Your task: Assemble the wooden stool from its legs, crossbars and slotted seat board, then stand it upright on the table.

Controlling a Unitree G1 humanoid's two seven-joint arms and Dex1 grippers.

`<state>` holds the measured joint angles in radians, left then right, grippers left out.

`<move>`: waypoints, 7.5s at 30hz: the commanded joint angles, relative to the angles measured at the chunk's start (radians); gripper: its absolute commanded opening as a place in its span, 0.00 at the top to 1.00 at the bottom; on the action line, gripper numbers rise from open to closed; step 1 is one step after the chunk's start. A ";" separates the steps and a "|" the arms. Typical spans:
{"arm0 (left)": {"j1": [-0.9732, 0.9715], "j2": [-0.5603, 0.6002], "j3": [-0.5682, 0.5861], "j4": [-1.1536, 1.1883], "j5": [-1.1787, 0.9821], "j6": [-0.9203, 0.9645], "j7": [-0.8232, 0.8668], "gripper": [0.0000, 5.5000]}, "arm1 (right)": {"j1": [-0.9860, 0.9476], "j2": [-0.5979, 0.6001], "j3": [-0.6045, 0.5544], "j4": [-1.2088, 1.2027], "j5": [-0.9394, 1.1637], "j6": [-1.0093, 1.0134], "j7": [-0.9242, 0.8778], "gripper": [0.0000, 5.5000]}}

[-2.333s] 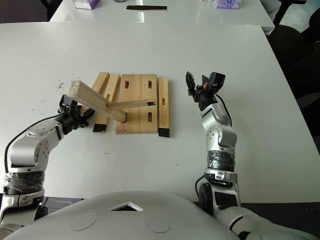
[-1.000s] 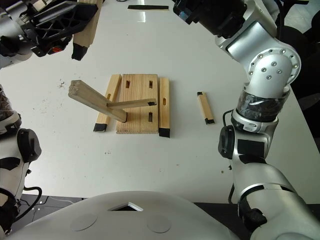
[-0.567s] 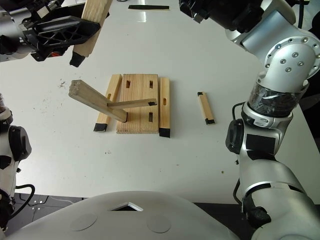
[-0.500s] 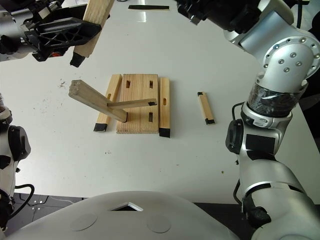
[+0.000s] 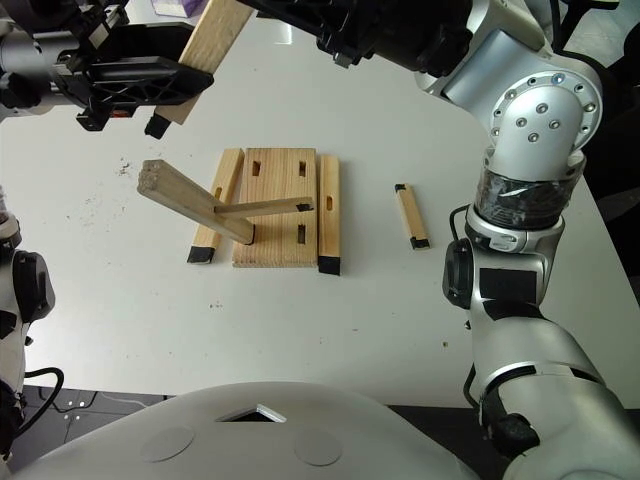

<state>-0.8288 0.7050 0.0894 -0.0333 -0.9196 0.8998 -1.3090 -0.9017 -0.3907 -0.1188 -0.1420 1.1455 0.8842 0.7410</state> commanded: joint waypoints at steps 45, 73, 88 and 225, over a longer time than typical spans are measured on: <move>0.238 -0.189 0.229 0.042 0.308 -0.366 0.627 0.38 | 0.284 -0.209 0.075 0.082 -0.486 -0.335 0.278 0.64; 0.476 -0.841 0.153 -0.173 0.616 -0.658 1.618 0.38 | 0.481 -0.181 0.225 0.166 -0.635 -0.584 0.520 0.64; 0.342 -0.449 0.186 -0.563 0.234 -0.267 1.430 0.38 | 0.623 -0.225 0.133 -0.016 -0.581 -0.564 0.457 0.64; 0.513 -0.487 -0.178 -0.665 0.228 -0.153 1.388 1.00 | 0.377 -0.202 0.411 0.182 -0.750 -0.468 0.485 0.64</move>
<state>-0.1883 0.2965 -0.2277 -0.6781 -0.6287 0.8298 0.0507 -0.5556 -0.5786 0.2501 0.0092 0.4617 0.3963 1.2217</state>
